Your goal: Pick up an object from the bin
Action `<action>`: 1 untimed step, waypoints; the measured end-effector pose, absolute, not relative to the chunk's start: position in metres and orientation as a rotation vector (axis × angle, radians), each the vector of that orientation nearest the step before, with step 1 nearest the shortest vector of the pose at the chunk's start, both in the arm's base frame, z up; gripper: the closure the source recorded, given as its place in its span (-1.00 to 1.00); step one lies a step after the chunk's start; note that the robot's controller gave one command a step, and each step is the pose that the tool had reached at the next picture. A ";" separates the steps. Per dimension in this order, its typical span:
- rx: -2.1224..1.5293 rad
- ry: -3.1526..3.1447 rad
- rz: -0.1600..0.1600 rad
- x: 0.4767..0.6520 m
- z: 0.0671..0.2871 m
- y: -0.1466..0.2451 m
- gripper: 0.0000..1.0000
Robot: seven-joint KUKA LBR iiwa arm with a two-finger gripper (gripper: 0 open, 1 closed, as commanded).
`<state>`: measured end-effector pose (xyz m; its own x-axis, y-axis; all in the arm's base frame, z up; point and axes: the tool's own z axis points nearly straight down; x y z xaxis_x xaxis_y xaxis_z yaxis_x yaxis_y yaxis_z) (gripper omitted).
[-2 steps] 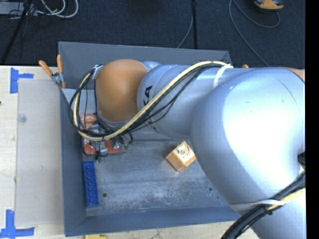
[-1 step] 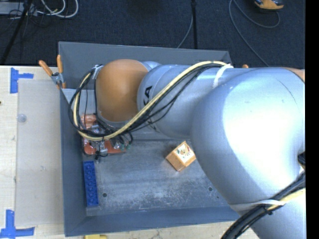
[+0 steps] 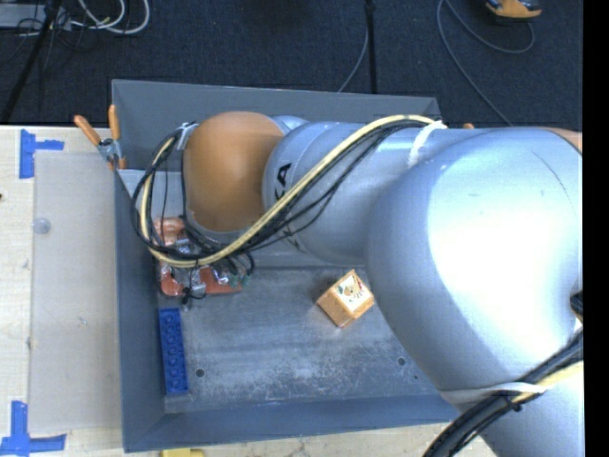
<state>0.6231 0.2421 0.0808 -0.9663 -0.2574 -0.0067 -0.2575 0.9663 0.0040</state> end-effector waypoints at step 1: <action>-0.414 3.107 0.007 0.623 0.127 0.242 1.00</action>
Offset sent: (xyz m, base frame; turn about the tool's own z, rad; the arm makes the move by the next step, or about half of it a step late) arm 0.0000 -0.0002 0.0094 0.0000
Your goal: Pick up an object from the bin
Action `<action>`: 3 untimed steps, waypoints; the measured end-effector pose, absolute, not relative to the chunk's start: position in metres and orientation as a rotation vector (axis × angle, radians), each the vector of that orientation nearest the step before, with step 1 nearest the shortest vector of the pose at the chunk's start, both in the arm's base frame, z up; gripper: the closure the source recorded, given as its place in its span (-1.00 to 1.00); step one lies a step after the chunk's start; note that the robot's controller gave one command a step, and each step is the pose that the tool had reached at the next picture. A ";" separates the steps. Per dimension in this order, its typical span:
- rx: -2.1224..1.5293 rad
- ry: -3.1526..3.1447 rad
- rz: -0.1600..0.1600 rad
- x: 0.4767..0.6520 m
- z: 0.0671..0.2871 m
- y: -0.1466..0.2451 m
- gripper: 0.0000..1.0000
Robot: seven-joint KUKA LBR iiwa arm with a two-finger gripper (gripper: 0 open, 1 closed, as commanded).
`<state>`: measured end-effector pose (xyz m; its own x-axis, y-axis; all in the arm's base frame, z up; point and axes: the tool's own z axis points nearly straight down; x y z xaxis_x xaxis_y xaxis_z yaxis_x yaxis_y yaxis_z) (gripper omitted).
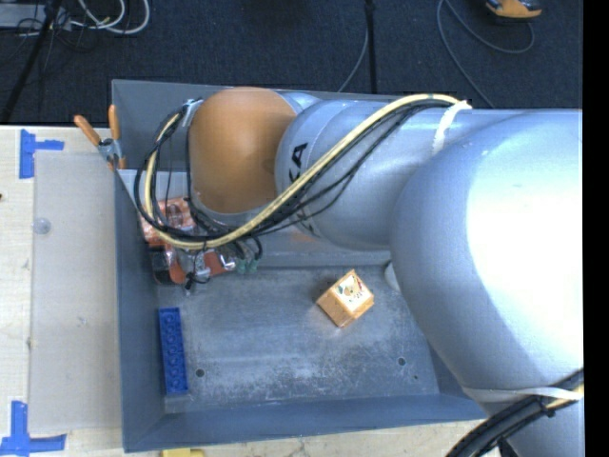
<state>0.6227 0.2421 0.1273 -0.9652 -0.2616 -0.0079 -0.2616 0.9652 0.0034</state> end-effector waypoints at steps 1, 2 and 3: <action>-0.413 3.108 0.007 0.623 0.123 0.242 1.00; -0.412 3.111 0.007 0.622 0.112 0.242 1.00; -0.412 3.117 0.007 0.620 0.106 0.242 1.00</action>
Offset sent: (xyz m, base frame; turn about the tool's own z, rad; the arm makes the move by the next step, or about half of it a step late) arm -0.0001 -0.0002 0.0095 0.0000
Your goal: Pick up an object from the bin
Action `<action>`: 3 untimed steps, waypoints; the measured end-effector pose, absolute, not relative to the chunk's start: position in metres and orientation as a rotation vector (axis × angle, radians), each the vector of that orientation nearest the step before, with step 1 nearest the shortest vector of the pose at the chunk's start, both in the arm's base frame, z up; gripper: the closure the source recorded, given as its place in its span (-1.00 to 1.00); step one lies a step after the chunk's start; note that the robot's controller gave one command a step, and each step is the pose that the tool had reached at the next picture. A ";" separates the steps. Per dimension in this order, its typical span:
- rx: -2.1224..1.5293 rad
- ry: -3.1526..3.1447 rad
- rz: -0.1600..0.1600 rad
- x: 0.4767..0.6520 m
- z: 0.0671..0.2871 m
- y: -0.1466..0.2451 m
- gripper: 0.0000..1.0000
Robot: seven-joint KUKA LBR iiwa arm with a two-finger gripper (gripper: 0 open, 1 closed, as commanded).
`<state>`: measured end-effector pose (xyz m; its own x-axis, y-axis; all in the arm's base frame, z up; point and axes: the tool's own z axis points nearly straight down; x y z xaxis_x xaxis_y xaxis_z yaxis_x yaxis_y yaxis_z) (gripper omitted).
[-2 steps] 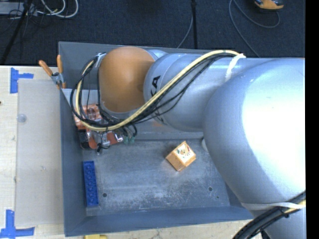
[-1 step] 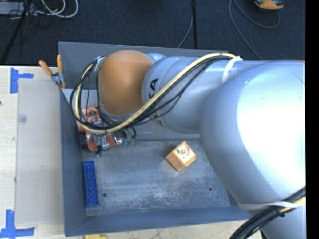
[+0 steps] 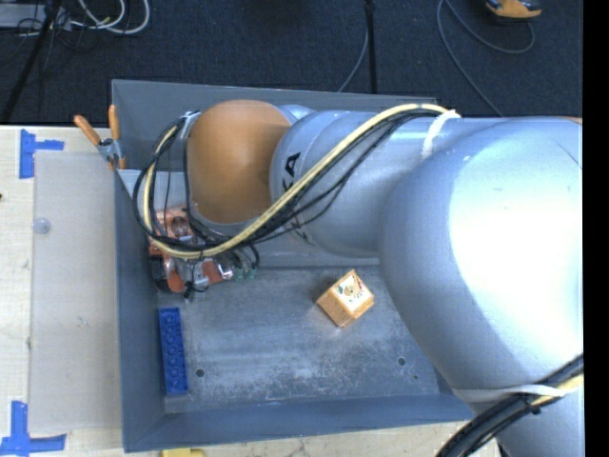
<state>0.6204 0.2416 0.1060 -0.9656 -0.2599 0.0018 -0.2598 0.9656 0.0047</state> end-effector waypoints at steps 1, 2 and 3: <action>0.411 -3.109 -0.003 0.619 0.113 0.241 1.00; 0.410 -3.109 -0.003 0.620 0.123 0.241 1.00; 0.410 -3.107 -0.003 0.619 0.132 0.241 1.00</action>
Offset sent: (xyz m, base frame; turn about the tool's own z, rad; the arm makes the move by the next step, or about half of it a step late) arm 0.0001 -0.0002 0.0408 0.0000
